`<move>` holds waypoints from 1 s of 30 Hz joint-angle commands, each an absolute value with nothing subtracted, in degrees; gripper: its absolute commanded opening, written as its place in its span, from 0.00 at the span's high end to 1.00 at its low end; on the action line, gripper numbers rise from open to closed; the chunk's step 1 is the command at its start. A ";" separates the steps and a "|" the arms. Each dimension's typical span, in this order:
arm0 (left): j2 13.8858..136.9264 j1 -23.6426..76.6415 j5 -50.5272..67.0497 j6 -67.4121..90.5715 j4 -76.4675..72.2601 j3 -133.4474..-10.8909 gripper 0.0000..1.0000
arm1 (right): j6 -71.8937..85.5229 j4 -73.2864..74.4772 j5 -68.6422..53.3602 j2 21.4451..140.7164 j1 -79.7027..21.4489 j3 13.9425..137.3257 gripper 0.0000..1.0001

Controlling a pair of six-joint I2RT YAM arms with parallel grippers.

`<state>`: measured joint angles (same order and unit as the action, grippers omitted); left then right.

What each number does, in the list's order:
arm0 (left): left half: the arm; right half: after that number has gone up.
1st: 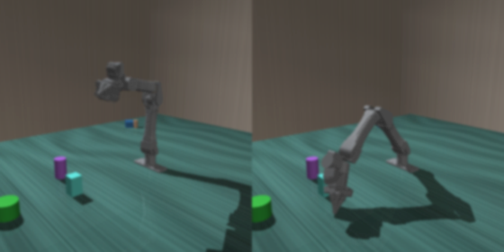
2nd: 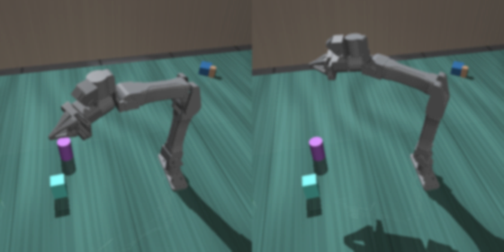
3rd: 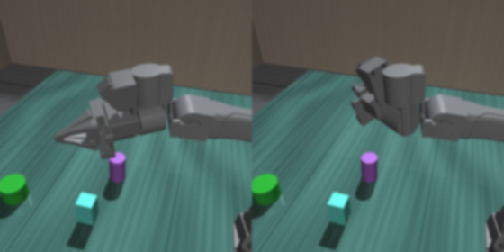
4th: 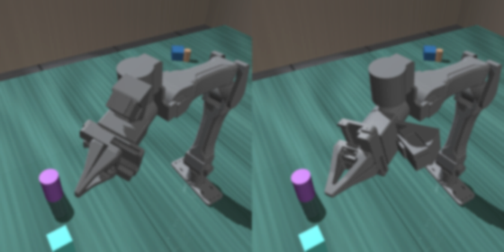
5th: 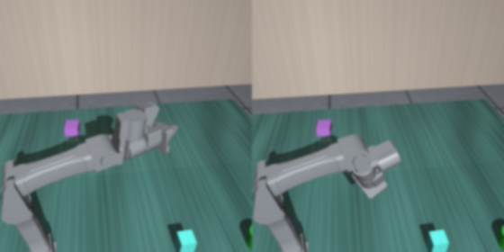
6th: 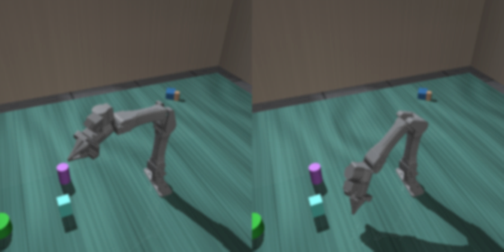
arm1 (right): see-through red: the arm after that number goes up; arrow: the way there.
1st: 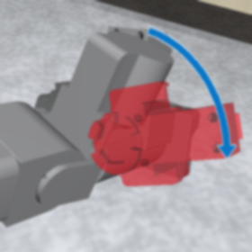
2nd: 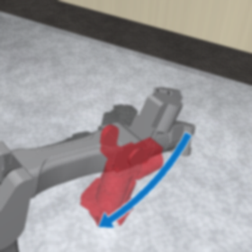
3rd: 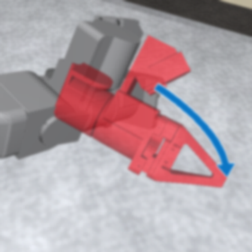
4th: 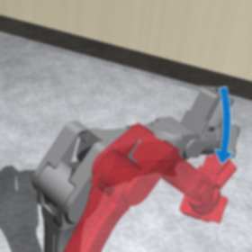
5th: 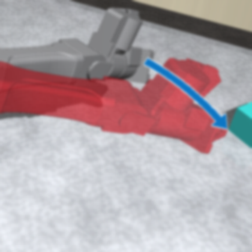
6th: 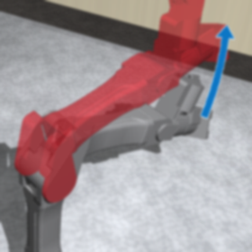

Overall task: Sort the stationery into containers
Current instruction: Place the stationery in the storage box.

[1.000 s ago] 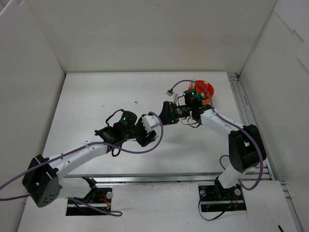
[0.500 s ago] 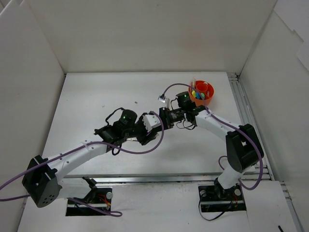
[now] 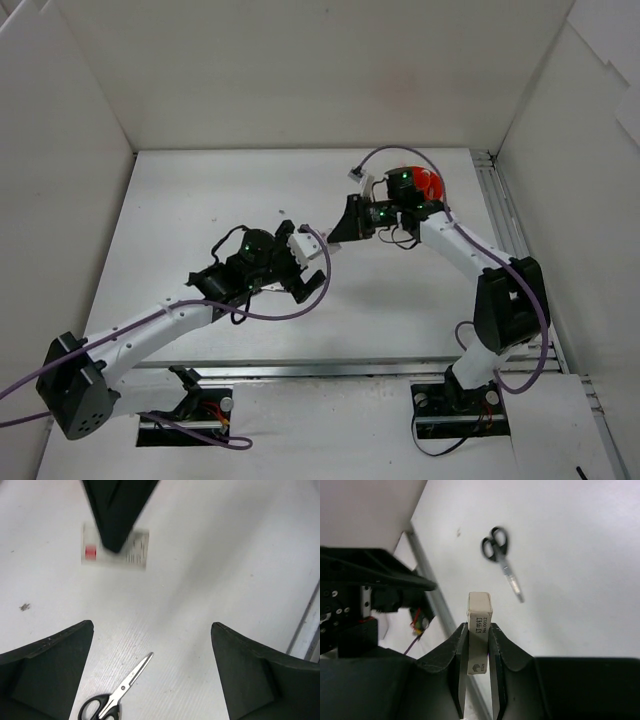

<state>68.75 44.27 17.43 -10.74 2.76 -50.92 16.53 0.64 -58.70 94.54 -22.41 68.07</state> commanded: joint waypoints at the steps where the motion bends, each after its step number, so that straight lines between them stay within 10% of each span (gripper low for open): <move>1: 63.29 43.86 9.78 -5.81 -4.13 -50.02 0.00 | 13.98 1.21 -52.57 90.44 -15.41 75.65 1.00; 15: 58.53 33.58 -0.70 8.53 -1.40 -41.93 0.01 | -9.55 7.03 -7.57 103.15 -2.29 99.03 0.96; 30: 64.94 30.06 7.91 9.40 -0.26 -45.26 0.00 | -34.62 7.12 -22.67 123.57 2.28 115.85 0.94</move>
<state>64.23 30.46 5.82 8.51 1.65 -40.95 -28.75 10.11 -15.90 126.58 1.15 112.40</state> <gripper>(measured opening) 0.996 0.166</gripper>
